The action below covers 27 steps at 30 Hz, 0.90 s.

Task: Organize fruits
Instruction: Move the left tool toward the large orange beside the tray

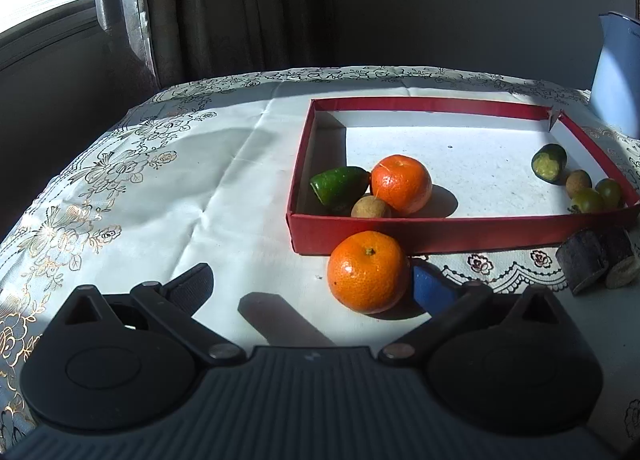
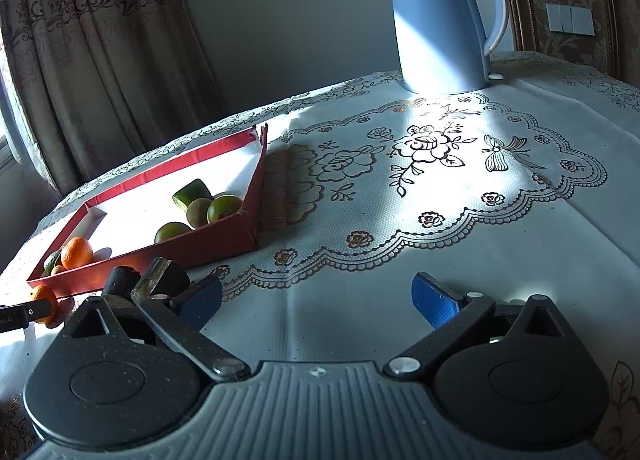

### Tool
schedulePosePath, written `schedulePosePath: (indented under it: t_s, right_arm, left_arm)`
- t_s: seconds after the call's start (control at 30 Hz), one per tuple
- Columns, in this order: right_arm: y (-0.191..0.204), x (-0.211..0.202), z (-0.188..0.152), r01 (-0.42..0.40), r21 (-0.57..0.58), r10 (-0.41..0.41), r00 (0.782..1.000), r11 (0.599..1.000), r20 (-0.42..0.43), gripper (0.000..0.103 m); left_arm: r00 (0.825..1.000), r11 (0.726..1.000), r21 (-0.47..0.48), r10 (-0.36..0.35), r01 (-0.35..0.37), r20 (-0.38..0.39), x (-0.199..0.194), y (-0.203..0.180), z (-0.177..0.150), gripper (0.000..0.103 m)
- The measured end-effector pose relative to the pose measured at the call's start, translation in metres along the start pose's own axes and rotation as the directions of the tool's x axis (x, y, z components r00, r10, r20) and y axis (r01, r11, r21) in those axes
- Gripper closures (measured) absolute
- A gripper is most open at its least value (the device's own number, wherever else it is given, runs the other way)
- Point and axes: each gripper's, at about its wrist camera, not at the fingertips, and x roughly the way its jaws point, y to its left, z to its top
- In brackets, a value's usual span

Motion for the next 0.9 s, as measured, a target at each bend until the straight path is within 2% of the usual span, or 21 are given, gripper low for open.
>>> schedulePosePath:
  t_s: [0.33, 0.63, 0.9]
  right_arm:
    - [0.0, 0.0, 0.0, -0.001, 0.001, 0.001, 1.0, 1.0, 0.0, 0.001]
    - [-0.001, 0.0, 0.0, -0.002, 0.002, 0.002, 1.0, 1.0, 0.0, 0.001]
    - [-0.001, 0.0, 0.0, -0.002, 0.003, 0.002, 1.0, 1.0, 0.0, 0.001]
  left_arm:
    - [0.999, 0.999, 0.05, -0.008, 0.01, -0.041, 0.012, -0.011, 0.003, 0.0]
    - [0.995, 0.999, -0.014, -0.043, 0.042, -0.09, 0.021, -0.004, 0.009, 0.0]
    - [0.995, 0.998, -0.025, -0.058, 0.057, -0.079, 0.022, -0.002, 0.007, 0.0]
